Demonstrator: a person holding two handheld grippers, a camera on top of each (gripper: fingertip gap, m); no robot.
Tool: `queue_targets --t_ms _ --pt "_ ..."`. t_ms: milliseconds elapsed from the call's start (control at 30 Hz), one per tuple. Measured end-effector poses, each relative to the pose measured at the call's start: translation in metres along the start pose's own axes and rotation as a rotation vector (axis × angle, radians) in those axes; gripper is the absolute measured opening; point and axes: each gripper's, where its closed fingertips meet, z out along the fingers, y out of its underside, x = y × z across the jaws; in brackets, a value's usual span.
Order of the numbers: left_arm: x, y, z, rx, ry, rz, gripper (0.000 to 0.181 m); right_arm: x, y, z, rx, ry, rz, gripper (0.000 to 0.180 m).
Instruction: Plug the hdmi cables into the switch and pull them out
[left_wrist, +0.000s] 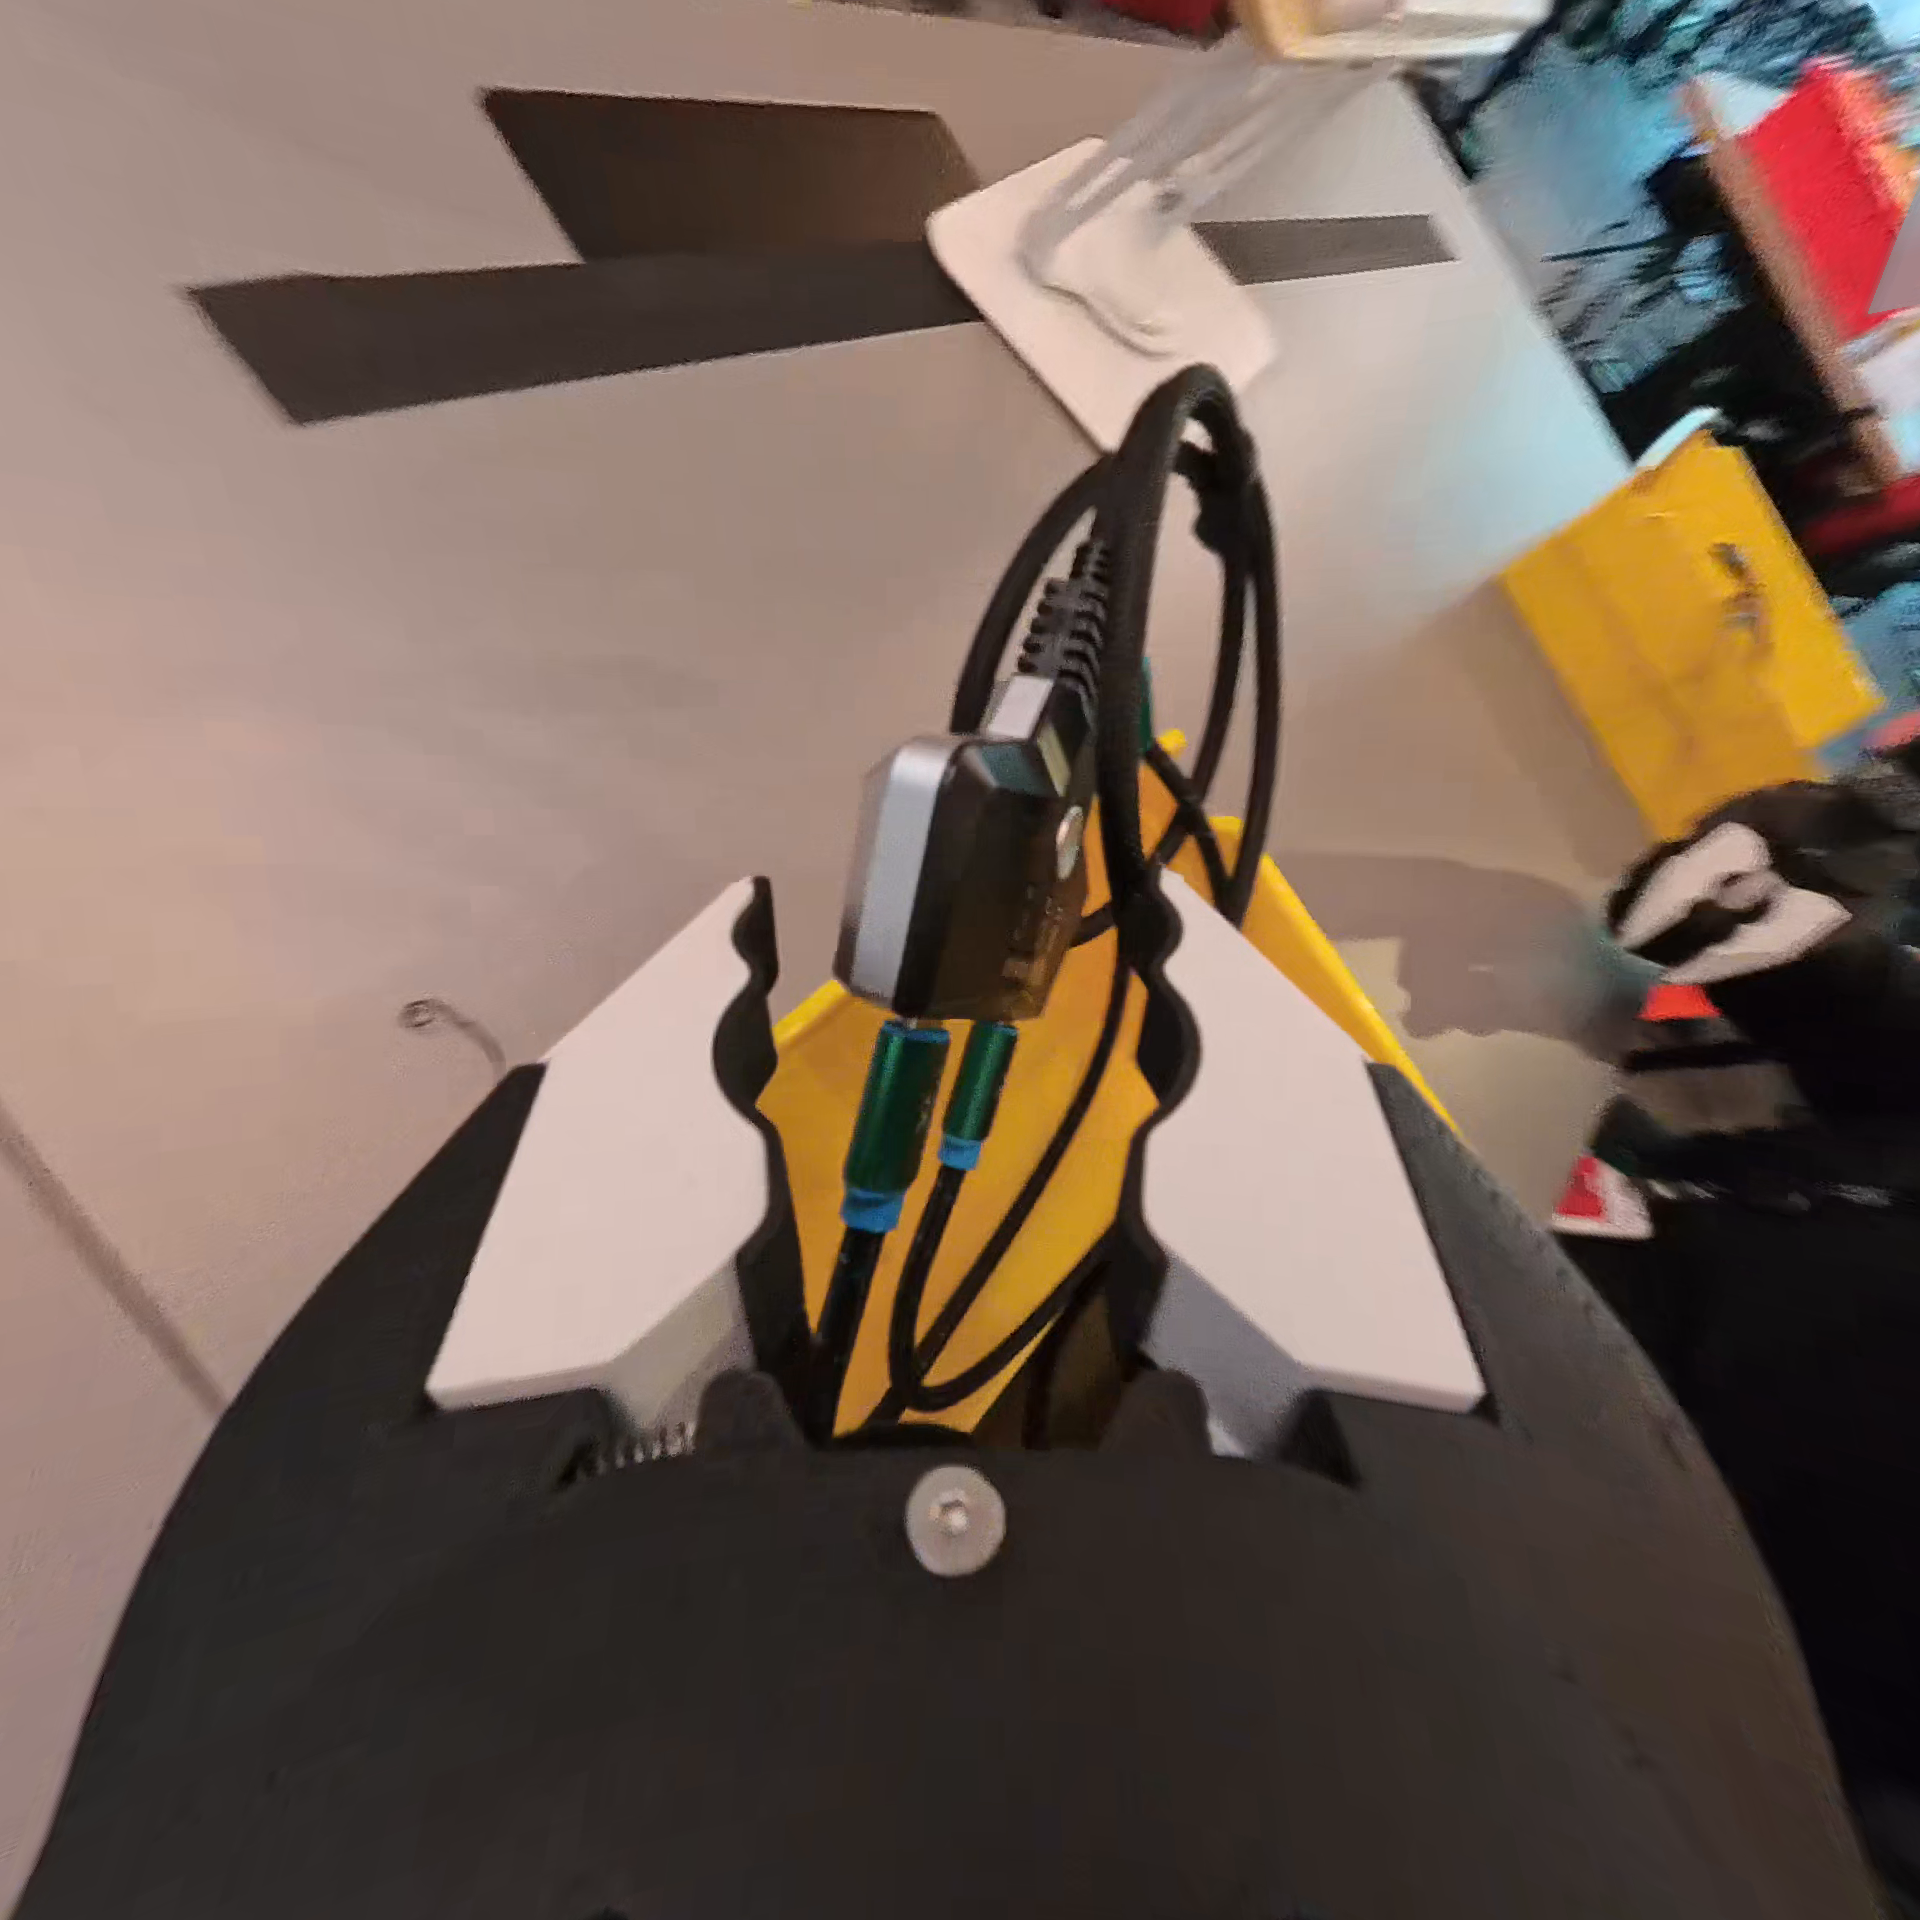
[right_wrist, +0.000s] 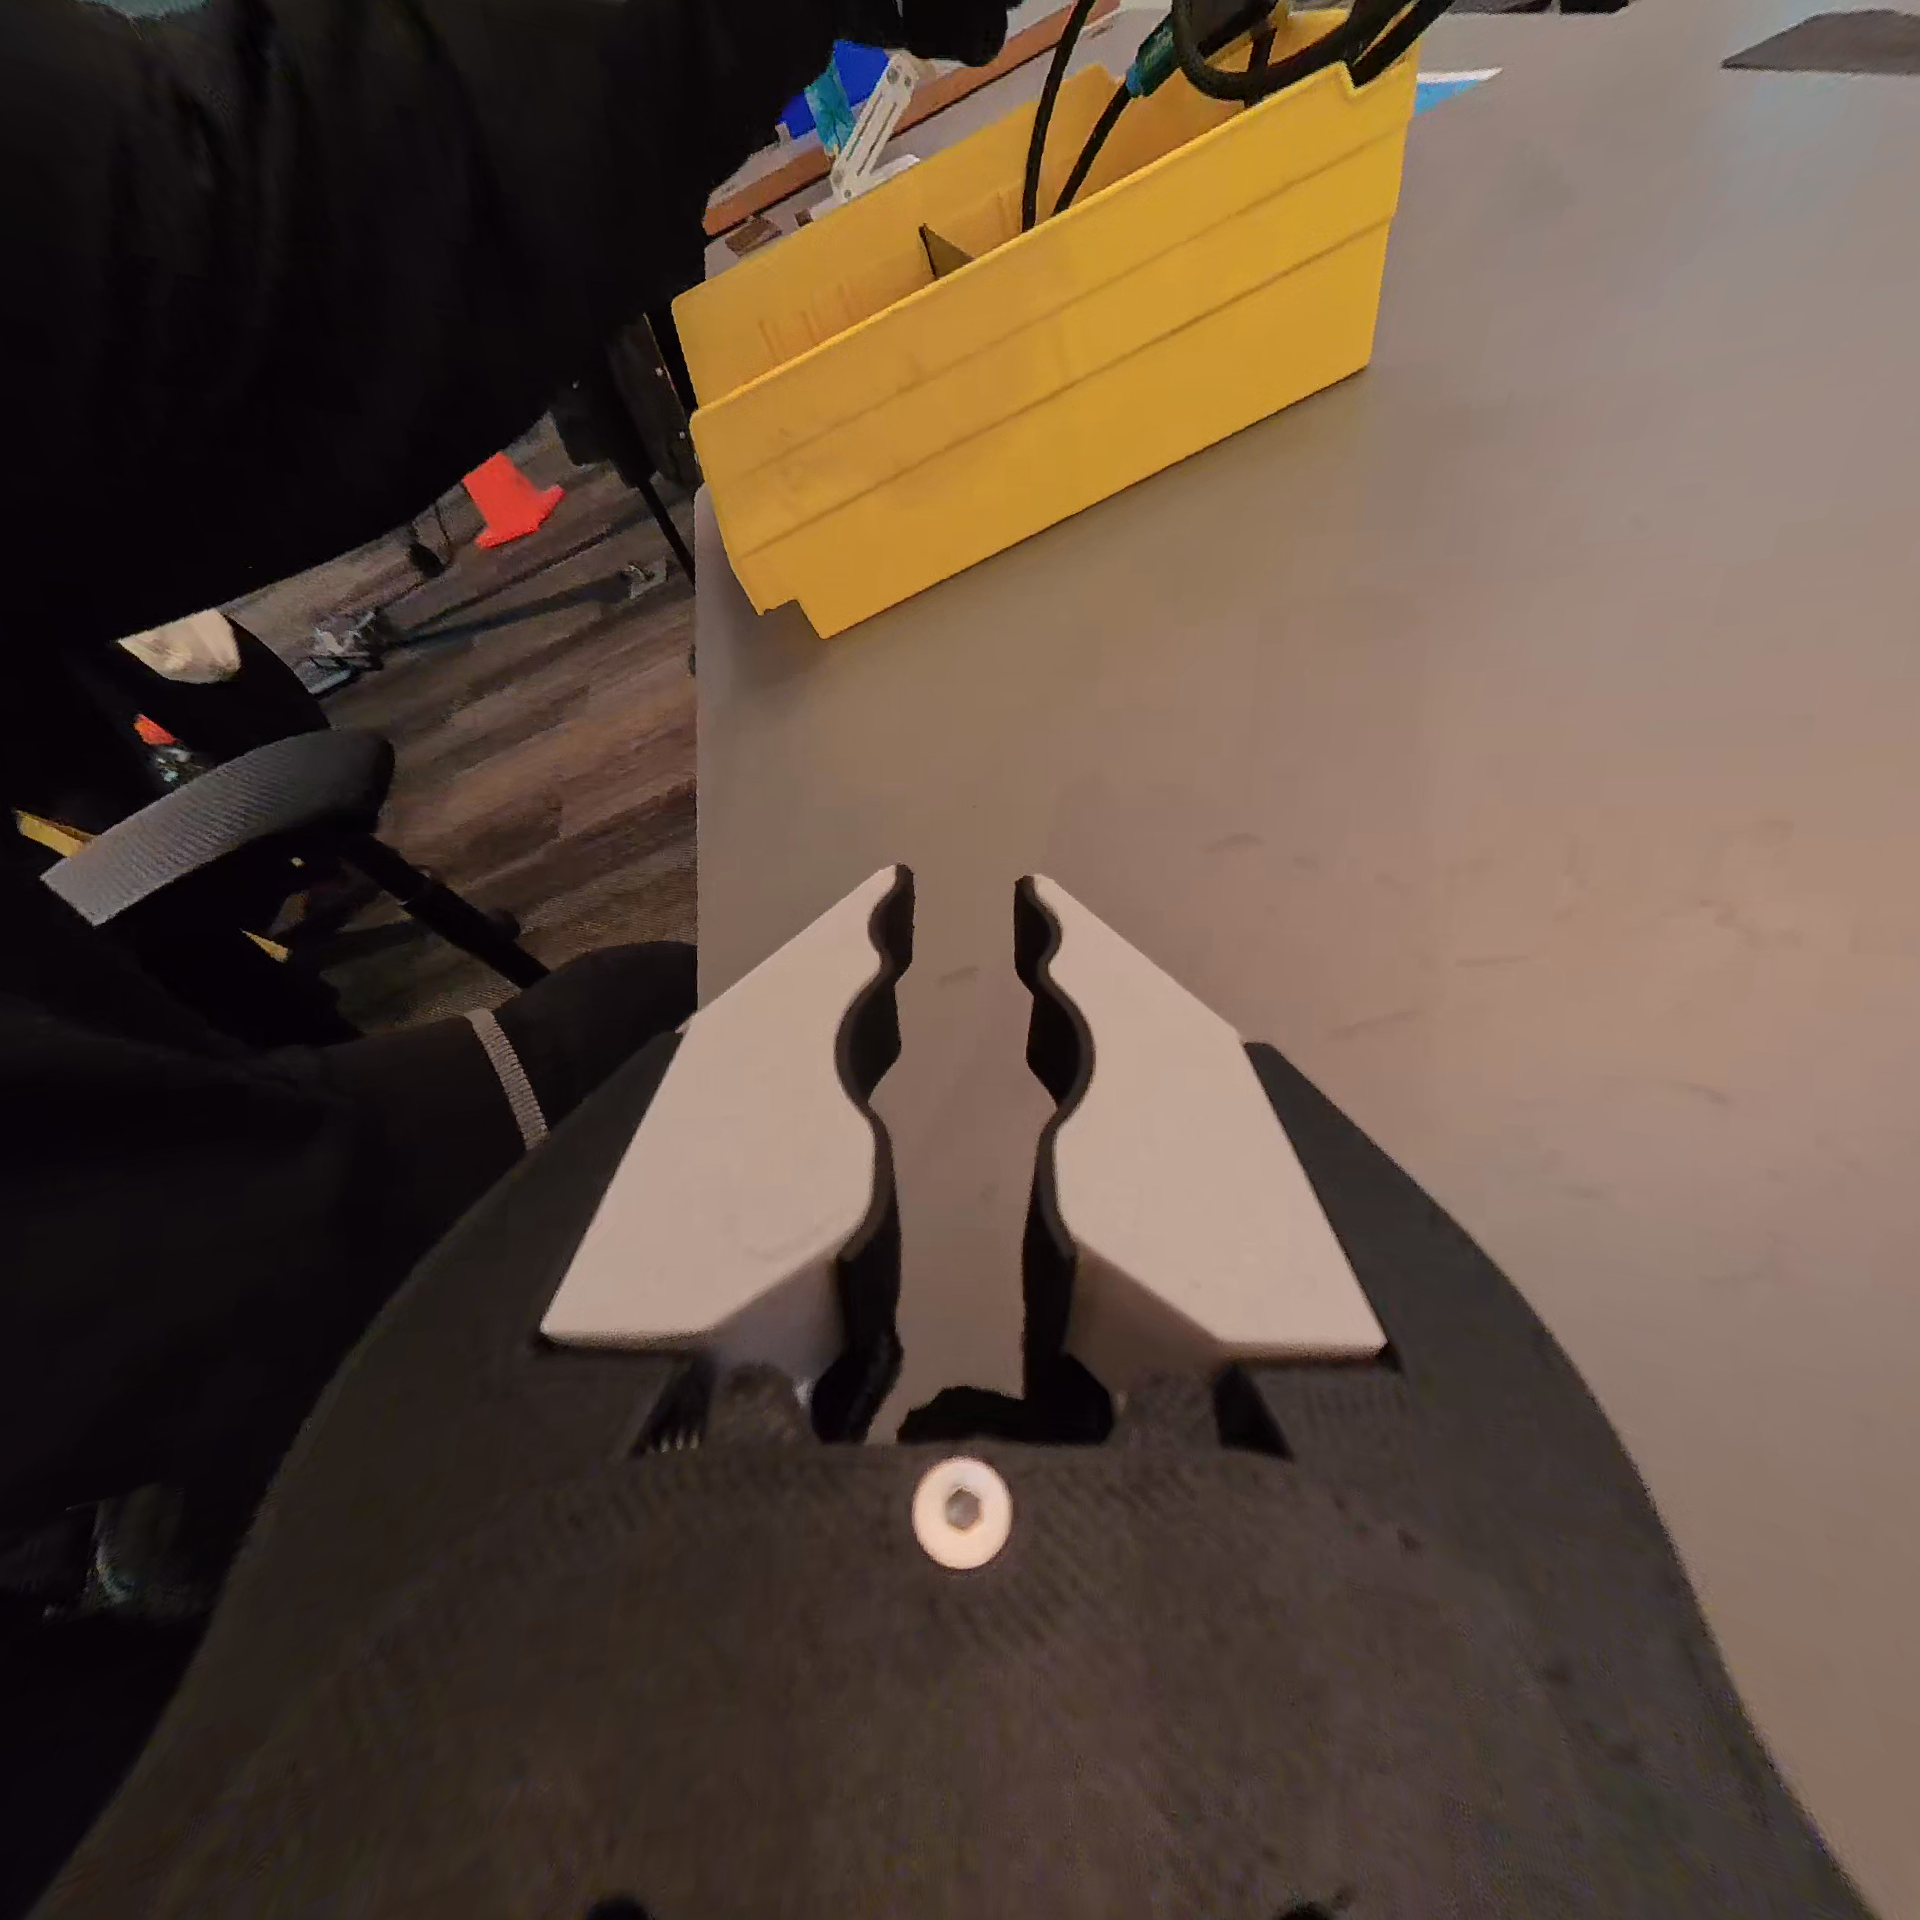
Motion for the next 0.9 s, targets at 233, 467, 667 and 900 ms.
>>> queue_targets --t_ms 233,467,667,900 --pt "0.026 -0.007 0.001 0.078 0.144 0.099 0.029 0.003 0.008 0.006 -0.009 -0.021 0.042 0.016" --pt "0.055 -0.024 -0.02 0.088 0.015 0.249 0.026 0.005 0.01 0.007 -0.013 -0.025 0.051 0.016" --pt "0.109 -0.058 -0.062 0.165 -0.112 0.404 0.025 0.002 0.01 0.007 -0.016 -0.036 0.047 0.016" --pt "0.211 -0.116 -0.086 0.41 -0.17 0.46 0.025 -0.001 0.002 -0.001 0.012 -0.036 0.036 0.016"
